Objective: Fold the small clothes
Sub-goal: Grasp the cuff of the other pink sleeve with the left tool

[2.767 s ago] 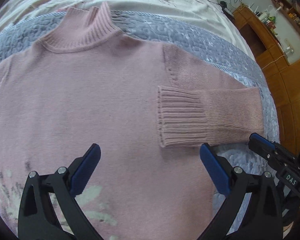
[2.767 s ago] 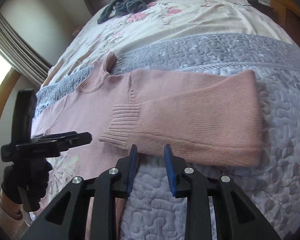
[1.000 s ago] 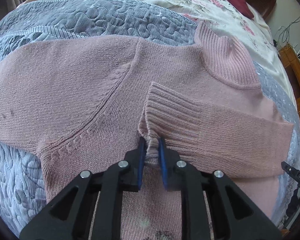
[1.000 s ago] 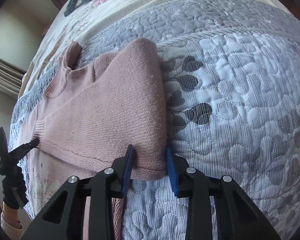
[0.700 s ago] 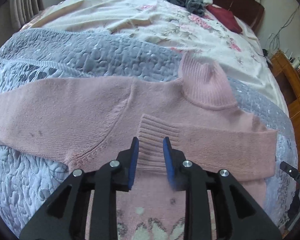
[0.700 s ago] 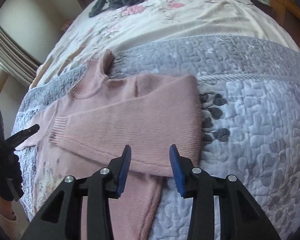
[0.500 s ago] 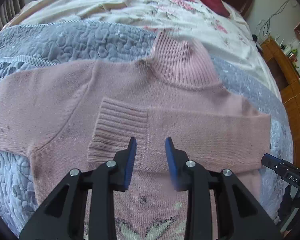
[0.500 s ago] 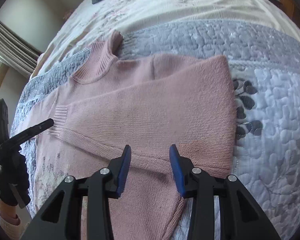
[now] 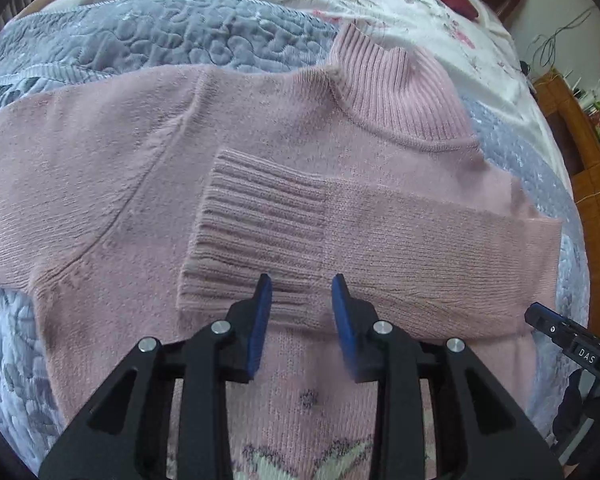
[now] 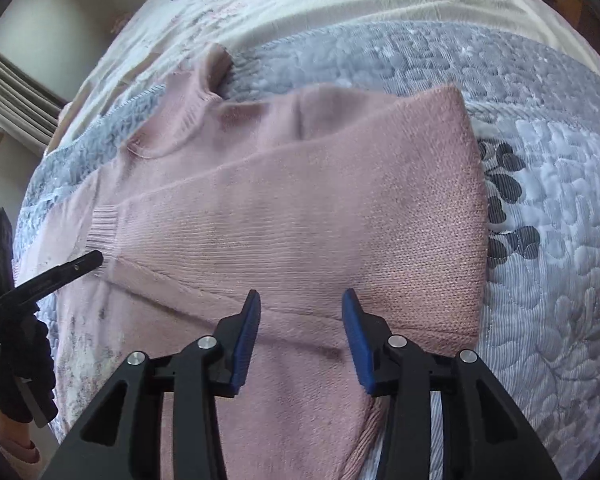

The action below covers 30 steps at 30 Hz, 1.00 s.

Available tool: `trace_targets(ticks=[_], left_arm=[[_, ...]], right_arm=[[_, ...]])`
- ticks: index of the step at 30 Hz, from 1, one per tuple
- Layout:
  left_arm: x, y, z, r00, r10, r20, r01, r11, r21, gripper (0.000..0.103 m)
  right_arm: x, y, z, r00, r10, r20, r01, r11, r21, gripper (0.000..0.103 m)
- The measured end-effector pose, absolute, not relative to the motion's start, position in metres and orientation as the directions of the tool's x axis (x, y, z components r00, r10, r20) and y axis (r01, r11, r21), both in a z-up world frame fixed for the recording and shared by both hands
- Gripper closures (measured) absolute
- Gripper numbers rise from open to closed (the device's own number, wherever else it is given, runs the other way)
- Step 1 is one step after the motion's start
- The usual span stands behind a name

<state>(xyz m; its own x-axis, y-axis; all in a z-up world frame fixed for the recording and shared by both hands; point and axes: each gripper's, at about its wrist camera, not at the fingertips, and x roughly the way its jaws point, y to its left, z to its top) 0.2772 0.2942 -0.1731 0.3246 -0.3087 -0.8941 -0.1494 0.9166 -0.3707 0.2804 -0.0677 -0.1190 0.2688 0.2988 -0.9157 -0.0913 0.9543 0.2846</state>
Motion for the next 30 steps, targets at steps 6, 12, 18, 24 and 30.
trace_targets(ticks=[6, 12, 18, 24, 30], left_arm=[[0.229, 0.388, -0.151, 0.416, -0.24, -0.877, -0.25, 0.897, -0.364, 0.061], [0.185, 0.512, -0.155, 0.437, -0.12, -0.891, -0.453, 0.826, -0.334, 0.059], [0.154, 0.613, -0.171, 0.458, -0.085, -0.885, -0.619, 0.684, -0.386, 0.06], [0.148, 0.671, -0.196, 0.545, -0.14, -0.827, -0.674, 0.513, -0.531, 0.062], [0.162, 0.698, -0.208, 0.6, -0.148, -0.786, -0.667, 0.451, -0.593, 0.062]], right_arm=[[0.264, -0.019, -0.089, 0.256, 0.375, -0.891, -0.223, 0.92, 0.323, 0.056], [0.259, 0.036, -0.101, 0.201, 0.403, -0.893, -0.294, 0.894, 0.338, 0.054], [0.251, 0.078, -0.119, 0.148, 0.427, -0.892, -0.341, 0.869, 0.36, 0.054], [0.244, 0.093, -0.131, 0.133, 0.395, -0.909, -0.373, 0.87, 0.323, 0.054], [0.246, 0.085, -0.142, 0.125, 0.374, -0.919, -0.347, 0.884, 0.313, 0.054]])
